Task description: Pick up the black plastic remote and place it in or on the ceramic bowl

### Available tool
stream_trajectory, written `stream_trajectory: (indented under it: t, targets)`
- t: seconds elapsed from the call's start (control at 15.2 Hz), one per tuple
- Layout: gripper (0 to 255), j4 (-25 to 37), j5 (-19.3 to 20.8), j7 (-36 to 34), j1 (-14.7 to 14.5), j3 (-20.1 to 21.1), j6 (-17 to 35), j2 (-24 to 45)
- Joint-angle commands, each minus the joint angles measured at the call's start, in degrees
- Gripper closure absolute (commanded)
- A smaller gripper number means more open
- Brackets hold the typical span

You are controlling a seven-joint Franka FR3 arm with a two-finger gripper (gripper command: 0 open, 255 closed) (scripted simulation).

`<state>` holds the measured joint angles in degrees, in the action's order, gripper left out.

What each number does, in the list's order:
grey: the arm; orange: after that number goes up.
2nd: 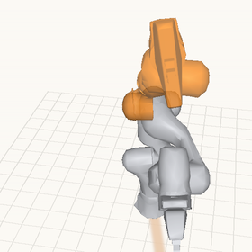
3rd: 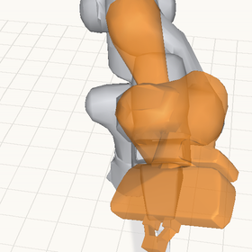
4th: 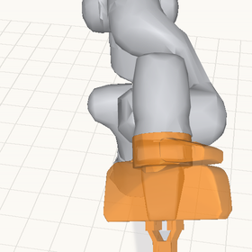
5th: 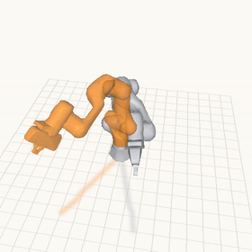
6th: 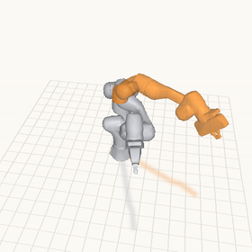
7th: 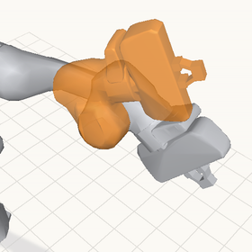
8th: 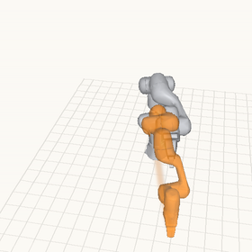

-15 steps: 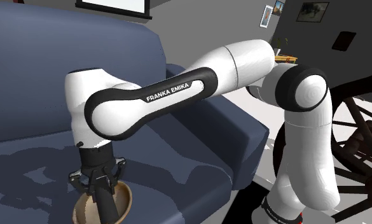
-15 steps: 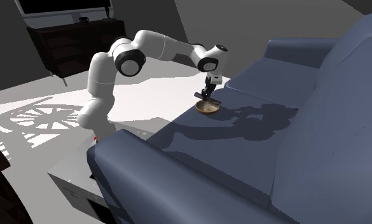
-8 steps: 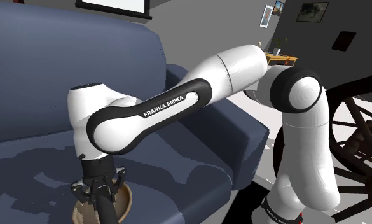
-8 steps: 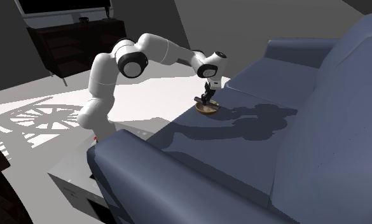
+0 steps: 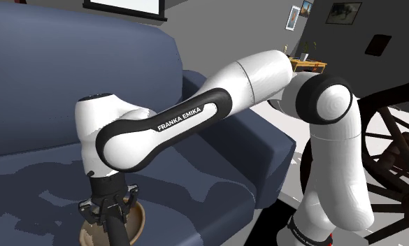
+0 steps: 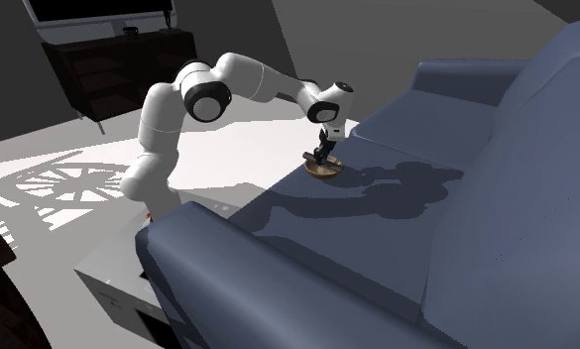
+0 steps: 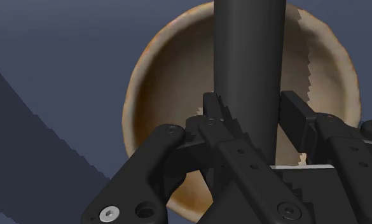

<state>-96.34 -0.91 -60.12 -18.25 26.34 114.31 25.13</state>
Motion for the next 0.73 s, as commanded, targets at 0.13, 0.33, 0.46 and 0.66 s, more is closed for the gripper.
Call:
stream_trajectory:
  t: [0.13,0.33,0.46,0.66]
  targets:
    - [0,0.0,0.0,0.0,0.0,0.0,0.0,0.0]
    - [0,0.0,0.0,0.0,0.0,0.0,0.0,0.0]
    - [0,2.6,-0.3,0.2,0.4,0.1,-3.5,-0.9]
    - [0,5.3,-0.5,0.3,0.6,0.2,-6.8,-1.5]
